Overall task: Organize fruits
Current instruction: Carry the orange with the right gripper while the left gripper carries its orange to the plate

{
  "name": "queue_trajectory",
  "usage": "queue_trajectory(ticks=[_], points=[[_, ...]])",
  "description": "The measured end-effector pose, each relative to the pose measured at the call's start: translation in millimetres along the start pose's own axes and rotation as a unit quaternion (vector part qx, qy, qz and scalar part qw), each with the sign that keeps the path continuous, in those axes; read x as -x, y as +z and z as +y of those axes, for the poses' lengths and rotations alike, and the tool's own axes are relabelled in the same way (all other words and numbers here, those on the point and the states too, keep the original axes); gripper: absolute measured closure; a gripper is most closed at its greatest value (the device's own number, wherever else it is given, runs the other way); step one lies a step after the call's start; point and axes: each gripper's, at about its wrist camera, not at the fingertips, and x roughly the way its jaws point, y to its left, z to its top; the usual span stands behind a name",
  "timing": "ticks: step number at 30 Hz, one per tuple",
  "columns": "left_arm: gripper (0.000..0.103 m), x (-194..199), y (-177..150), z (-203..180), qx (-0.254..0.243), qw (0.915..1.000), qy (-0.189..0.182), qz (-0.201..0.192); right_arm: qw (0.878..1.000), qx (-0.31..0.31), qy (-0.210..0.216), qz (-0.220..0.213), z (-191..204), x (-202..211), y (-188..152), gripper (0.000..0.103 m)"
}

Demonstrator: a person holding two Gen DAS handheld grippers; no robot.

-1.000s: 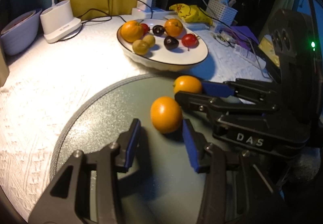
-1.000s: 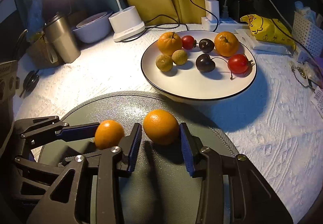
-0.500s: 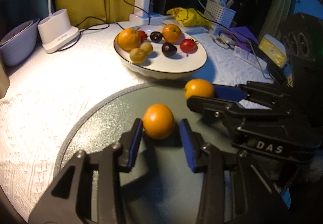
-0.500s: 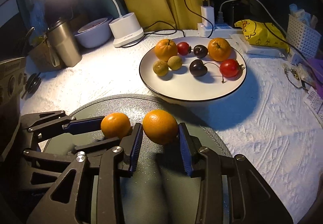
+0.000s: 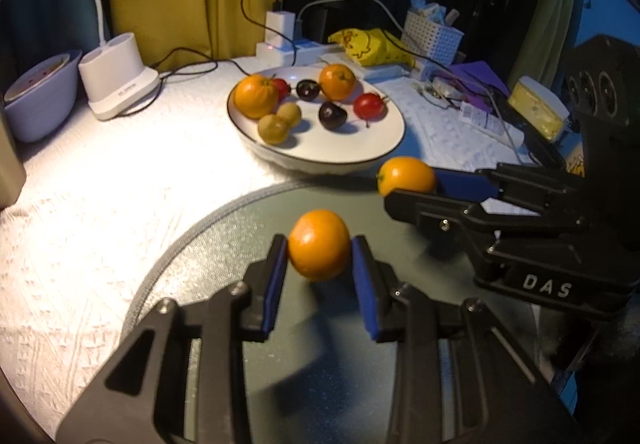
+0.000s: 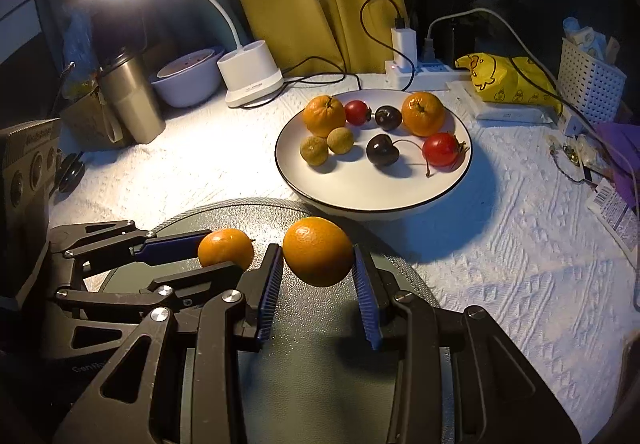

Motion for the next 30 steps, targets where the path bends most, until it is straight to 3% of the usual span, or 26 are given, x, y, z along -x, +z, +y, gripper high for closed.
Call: queue_trajectory(ticks=[10,30], points=[[0.069,6.3,16.4,-3.7,-0.008,0.9998,-0.003,-0.016,1.000,-0.007,-0.004,-0.011,-9.3,4.5,7.3,0.065],[0.069,-29.9,54.3,-3.3,-0.013,0.9998,-0.009,-0.014,1.000,-0.024,-0.007,-0.016,-41.1,-12.5,28.1,0.065]])
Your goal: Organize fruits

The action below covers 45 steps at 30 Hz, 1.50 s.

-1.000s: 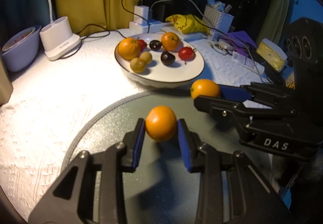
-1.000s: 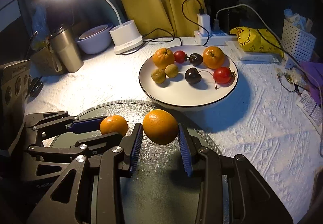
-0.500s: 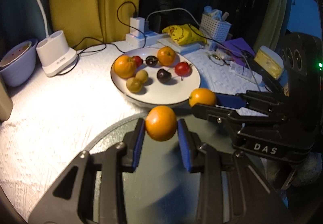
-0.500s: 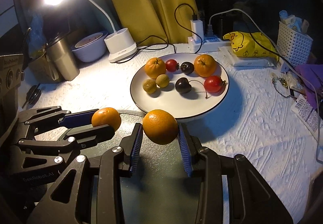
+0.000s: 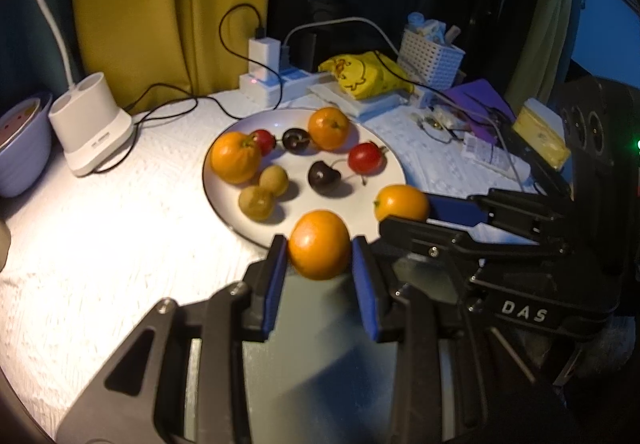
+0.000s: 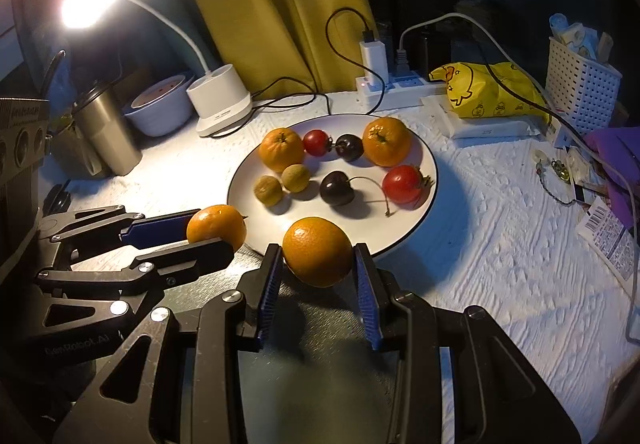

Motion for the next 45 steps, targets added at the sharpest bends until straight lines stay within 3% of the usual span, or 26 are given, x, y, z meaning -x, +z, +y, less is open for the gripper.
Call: queue_trajectory(ticks=[21,45], points=[[0.069,-38.2,12.3,10.2,0.019,0.9994,-0.007,0.026,1.000,0.005,-0.007,0.003,-18.4,-26.2,15.0,0.065],[0.060,26.3,2.5,-0.8,0.019,0.9995,0.011,-0.025,1.000,0.010,-0.027,-0.014,1.7,13.2,4.2,0.065]])
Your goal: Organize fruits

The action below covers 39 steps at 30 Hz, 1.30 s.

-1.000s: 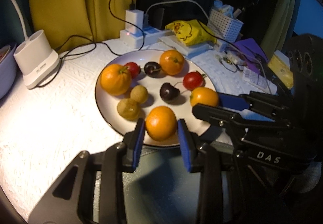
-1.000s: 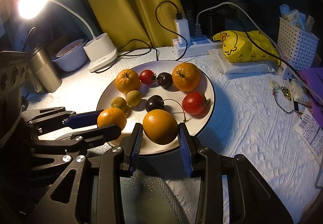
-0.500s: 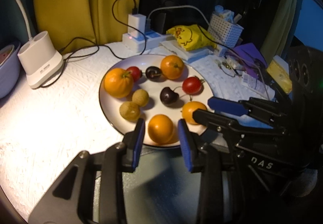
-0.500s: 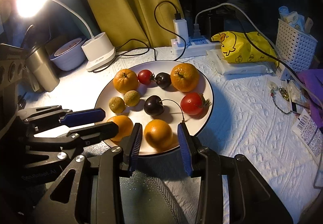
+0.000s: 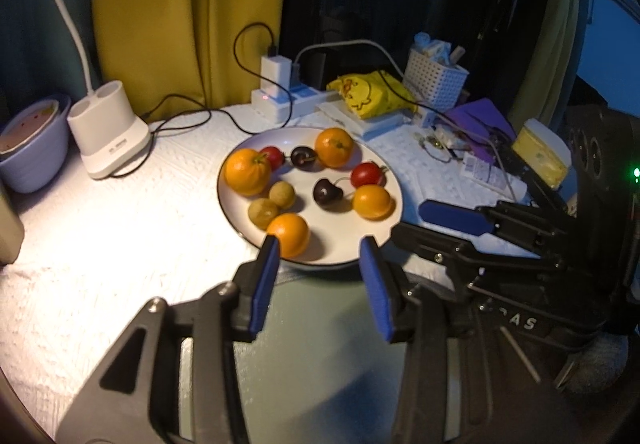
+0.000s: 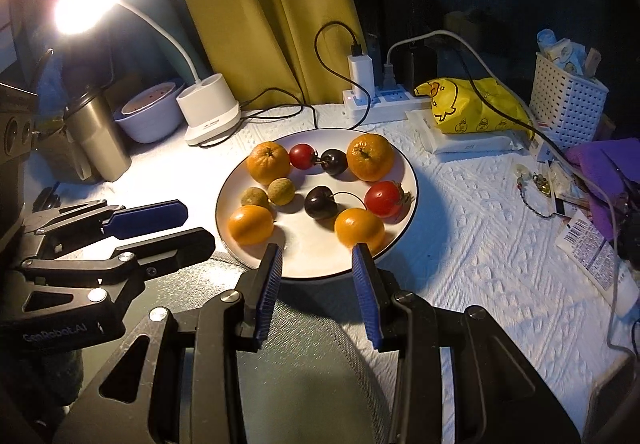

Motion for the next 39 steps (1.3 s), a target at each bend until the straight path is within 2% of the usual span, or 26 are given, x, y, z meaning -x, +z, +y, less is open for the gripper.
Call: queue_trajectory(ticks=[19,22,24,28,30,32,37,39], points=[[0.054,67.5,-20.3,-7.0,0.001,0.9987,0.019,-0.048,0.999,0.013,-0.014,-0.032,28.8,55.0,-9.9,0.065],[0.042,79.6,-23.4,-8.4,0.001,0.9981,0.019,-0.059,0.999,0.017,-0.017,-0.039,33.8,66.1,-11.4,0.065],[0.028,87.0,-24.8,-9.6,0.001,0.9977,0.018,-0.066,0.999,0.018,-0.019,-0.044,37.1,73.3,-12.5,0.065],[0.023,102.9,-27.6,-12.1,0.000,0.9966,0.022,-0.079,0.998,0.021,-0.025,-0.053,43.4,86.9,-14.6,0.064],[0.016,110.3,-29.0,-11.8,0.000,0.9961,0.024,-0.085,0.998,0.023,-0.029,-0.059,47.1,94.6,-15.6,0.064],[0.012,118.8,-30.5,-12.5,0.001,0.9955,0.026,-0.091,0.997,0.024,-0.033,-0.065,50.7,102.2,-16.0,0.062],[0.007,137.3,-33.4,-14.6,0.005,0.9934,0.037,-0.109,0.995,0.027,-0.042,-0.084,58.5,123.2,-16.8,0.037],[0.007,146.0,-34.3,-15.7,0.004,0.9924,0.039,-0.116,0.994,0.028,-0.045,-0.093,61.4,132.1,-16.9,0.035]])
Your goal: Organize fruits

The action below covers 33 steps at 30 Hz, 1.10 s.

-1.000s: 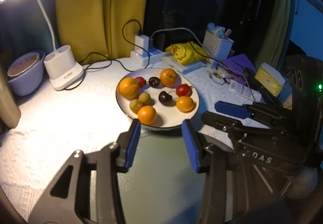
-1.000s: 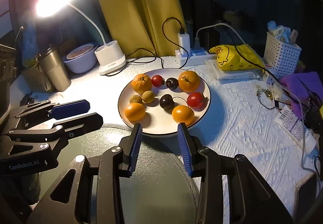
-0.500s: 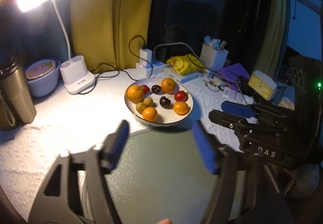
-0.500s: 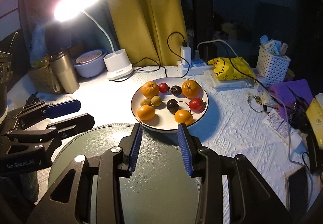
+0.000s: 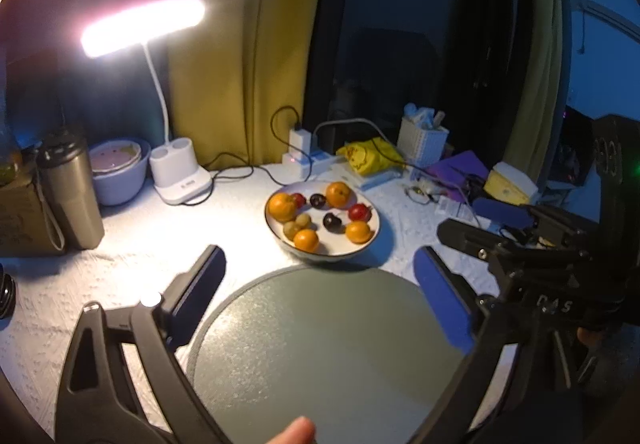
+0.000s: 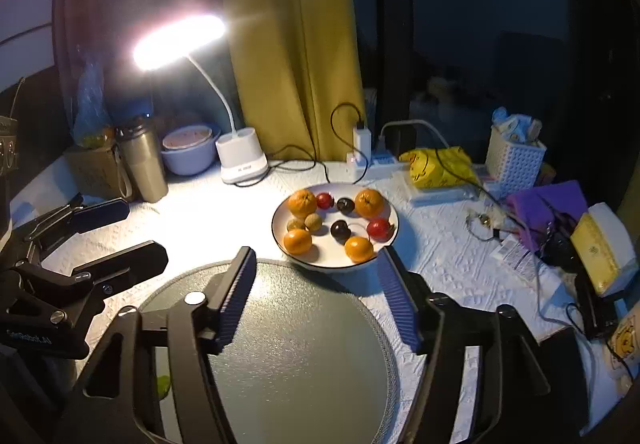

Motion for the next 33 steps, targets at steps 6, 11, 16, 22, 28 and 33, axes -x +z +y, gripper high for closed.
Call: queue_trajectory(ticks=[6,11,16,22,28,33], points=[[0.007,23.3,4.0,0.7,-0.003,0.9994,0.029,-0.020,1.000,0.002,-0.004,-0.025,5.2,24.6,6.2,0.034],[0.007,41.4,9.7,3.9,0.000,0.9976,0.046,-0.051,0.999,0.006,-0.005,-0.046,12.3,43.5,12.3,0.034],[0.007,55.6,16.8,3.1,-0.007,0.9920,0.093,-0.085,0.998,0.012,-0.013,-0.066,16.8,59.9,19.4,0.034],[0.007,65.6,27.5,4.7,-0.005,0.9900,0.094,-0.105,0.996,0.010,-0.031,-0.086,15.2,75.2,28.9,0.033],[0.007,62.0,34.4,6.1,-0.005,0.9893,0.098,-0.108,0.995,0.003,-0.044,-0.091,7.4,76.9,35.4,0.033],[0.007,55.5,35.9,9.2,0.004,0.9908,0.090,-0.100,0.995,0.004,-0.047,-0.087,4.1,70.8,38.1,0.033]])
